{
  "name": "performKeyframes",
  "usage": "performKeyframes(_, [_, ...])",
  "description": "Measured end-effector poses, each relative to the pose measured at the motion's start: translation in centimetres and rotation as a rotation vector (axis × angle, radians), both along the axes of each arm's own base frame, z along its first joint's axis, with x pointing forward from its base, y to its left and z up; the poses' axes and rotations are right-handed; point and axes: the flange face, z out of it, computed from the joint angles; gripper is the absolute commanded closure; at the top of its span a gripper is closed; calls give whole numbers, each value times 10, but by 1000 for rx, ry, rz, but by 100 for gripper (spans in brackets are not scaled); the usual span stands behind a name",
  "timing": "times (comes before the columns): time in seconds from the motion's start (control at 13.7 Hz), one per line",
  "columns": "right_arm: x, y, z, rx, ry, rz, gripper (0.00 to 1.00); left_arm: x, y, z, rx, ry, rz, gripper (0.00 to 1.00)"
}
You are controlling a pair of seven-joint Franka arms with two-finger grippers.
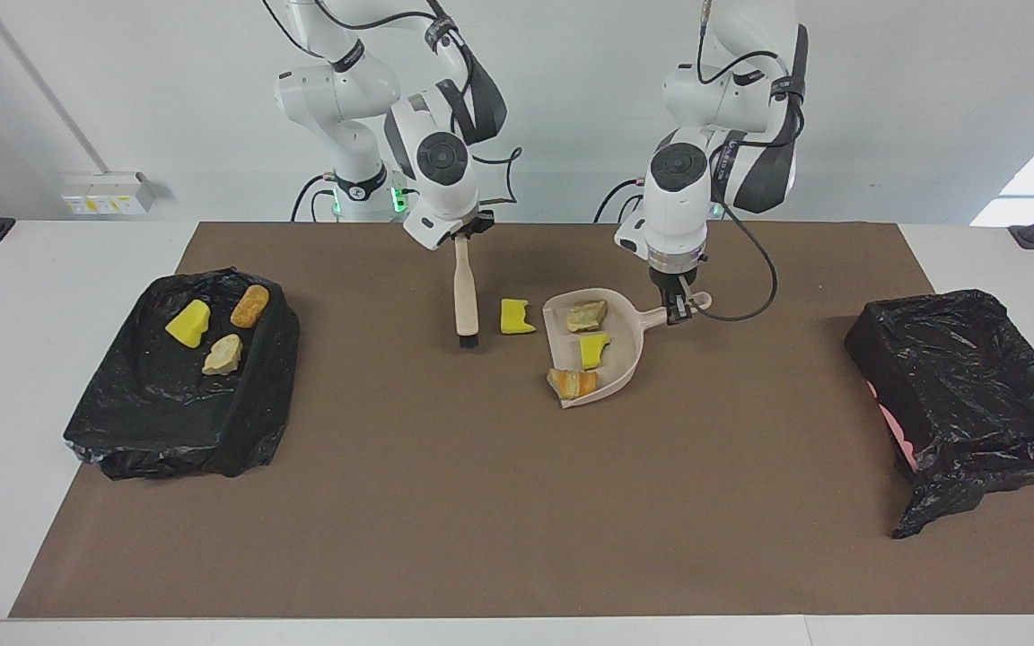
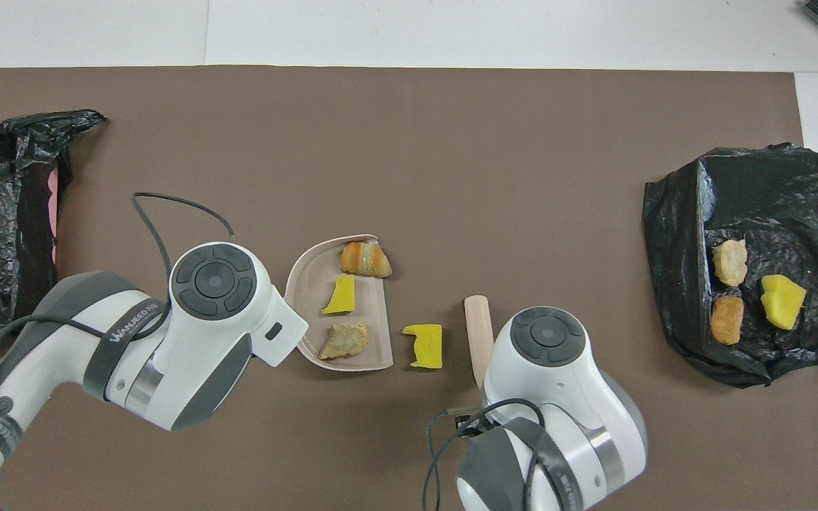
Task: Sweep and dump trash in bin
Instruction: 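Sweep the last sponge piece into the dustpan with the right gripper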
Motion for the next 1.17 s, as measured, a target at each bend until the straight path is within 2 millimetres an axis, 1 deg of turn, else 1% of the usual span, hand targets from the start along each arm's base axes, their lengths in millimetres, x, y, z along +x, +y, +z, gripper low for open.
performKeyframes(0.15, [0,24,-21,48,-13,-50,100,-7,2,-2,-1,0,-6,100])
performKeyframes(0.29, [3,48,-29,148,-25,-142,100,-12,2,-4,-2,-3,-11,100])
performKeyframes(0.51, [2,84,-26,298,-46,-279,100,-17,4,-11,1,6,-13,100])
performKeyframes(0.59, [-1,100,-21,330,-46,-298,100,-17,5,-12,1,6,-13,100])
performKeyframes(0.66, [-2,110,-16,339,-46,-308,100,-17,5,-12,1,5,-13,100])
performKeyframes(0.73, [0,116,-9,345,-50,-316,100,-16,5,-12,-1,2,-13,100])
performKeyframes(0.8, [3,119,-3,349,-59,-309,100,-16,6,-12,-3,0,-14,100])
performKeyframes(0.95, [9,114,15,315,-87,-258,100,-15,7,-12,-5,-2,-18,100])
performKeyframes(1.1, [13,98,50,250,-116,-217,100,-12,11,-12,-10,-4,-31,100])
performKeyframes(1.17, [12,88,69,212,-121,-193,100,-11,13,-12,-12,-3,-42,100])
